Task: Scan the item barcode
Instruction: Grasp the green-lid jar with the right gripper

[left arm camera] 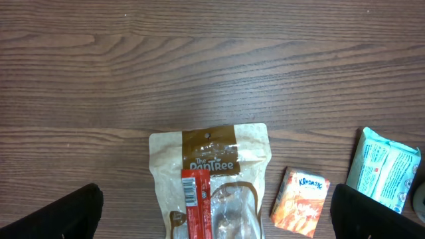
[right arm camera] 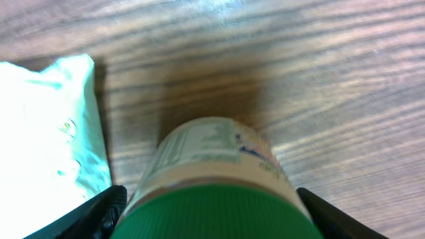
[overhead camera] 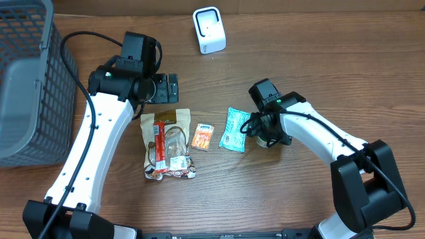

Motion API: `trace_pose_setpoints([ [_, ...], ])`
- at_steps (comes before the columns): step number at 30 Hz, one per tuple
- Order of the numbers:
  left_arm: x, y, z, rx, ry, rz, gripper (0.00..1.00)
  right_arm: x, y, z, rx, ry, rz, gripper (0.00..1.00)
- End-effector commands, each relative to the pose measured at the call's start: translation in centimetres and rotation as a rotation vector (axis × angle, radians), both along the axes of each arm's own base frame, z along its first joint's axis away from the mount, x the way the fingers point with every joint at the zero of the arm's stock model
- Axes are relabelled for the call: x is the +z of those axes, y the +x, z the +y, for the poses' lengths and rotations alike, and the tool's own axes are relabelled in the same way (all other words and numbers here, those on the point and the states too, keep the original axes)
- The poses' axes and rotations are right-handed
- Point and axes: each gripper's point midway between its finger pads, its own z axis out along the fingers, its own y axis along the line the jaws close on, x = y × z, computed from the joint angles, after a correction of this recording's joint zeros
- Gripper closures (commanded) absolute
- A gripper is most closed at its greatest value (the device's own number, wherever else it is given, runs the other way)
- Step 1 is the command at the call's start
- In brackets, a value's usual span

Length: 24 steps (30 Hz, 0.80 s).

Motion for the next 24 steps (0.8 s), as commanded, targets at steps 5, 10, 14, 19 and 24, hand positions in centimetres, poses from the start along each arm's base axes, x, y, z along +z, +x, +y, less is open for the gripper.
trace_pose_setpoints([
  [5, 0.6, 0.2, 0.07, -0.004, 0.008, -0.017, 0.0, -0.78, -0.58, -0.41, 0.017, -0.015, 0.017, 0.24],
  [10, 0.6, 0.2, 0.07, -0.004, 0.008, -0.017, 0.0, -0.71, 0.03, -0.24, 0.169, -0.029, -0.001, 0.38],
  [14, 0.6, 0.2, 0.07, -0.004, 0.008, -0.017, 0.0, -0.71, 0.11, -0.21, 0.181, -0.03, -0.004, 0.34],
  [19, 0.6, 0.2, 0.07, -0.004, 0.008, -0.017, 0.0, -0.73, 0.0, -0.26, 0.181, -0.031, 0.0, 0.05],
  [24, 0.6, 0.2, 0.07, -0.004, 0.008, -0.017, 0.0, -0.97, -0.18, -0.34, 0.181, -0.032, 0.003, 0.06],
])
